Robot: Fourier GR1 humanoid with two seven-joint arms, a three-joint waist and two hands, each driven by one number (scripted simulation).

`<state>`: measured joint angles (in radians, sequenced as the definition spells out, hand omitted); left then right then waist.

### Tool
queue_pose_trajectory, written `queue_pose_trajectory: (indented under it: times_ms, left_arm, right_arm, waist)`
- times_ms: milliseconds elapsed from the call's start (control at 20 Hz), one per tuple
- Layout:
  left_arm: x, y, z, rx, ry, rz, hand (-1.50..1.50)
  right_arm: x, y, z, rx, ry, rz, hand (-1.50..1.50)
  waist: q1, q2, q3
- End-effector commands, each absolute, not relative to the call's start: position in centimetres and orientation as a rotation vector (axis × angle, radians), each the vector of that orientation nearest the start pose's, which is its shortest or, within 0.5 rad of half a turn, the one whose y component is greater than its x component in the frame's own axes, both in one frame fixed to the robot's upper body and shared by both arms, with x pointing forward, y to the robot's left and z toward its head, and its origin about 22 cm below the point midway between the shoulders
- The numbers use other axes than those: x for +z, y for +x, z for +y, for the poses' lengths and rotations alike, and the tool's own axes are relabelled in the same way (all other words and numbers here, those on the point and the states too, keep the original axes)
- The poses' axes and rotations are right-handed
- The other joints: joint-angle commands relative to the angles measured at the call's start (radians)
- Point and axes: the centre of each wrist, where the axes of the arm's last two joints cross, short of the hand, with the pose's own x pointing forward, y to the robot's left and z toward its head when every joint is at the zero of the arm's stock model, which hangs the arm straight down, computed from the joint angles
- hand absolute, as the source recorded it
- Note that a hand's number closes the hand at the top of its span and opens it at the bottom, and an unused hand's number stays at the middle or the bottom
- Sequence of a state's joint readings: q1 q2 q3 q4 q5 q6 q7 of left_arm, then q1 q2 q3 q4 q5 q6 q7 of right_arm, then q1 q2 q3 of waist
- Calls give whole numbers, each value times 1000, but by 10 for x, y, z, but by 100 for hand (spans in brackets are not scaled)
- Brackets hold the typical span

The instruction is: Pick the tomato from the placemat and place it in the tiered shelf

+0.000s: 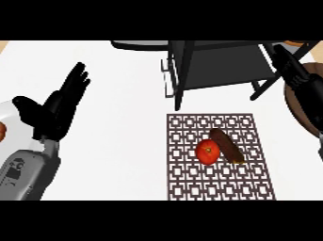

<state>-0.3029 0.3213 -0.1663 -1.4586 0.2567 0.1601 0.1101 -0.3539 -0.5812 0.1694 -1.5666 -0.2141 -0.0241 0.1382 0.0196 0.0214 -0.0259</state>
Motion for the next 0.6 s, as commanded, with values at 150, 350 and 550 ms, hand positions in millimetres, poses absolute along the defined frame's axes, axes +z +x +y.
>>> queue_pose_trajectory:
  times_ms: [150, 350, 550]
  left_arm:
    - [46, 297, 230, -226, 111, -1622, 0]
    - [44, 295, 236, -206, 88, -1607, 0]
    - [33, 291, 242, -264, 112, -1579, 0]
  right_arm:
    - [97, 330, -265, 424, 96, -1638, -150]
    - [39, 314, -225, -278, 562, -1479, 150]
    - [17, 302, -294, 246, -472, -1601, 150]
  waist:
    - [-2, -17, 27]
    - [-20, 25, 75]
    - [-13, -8, 28]
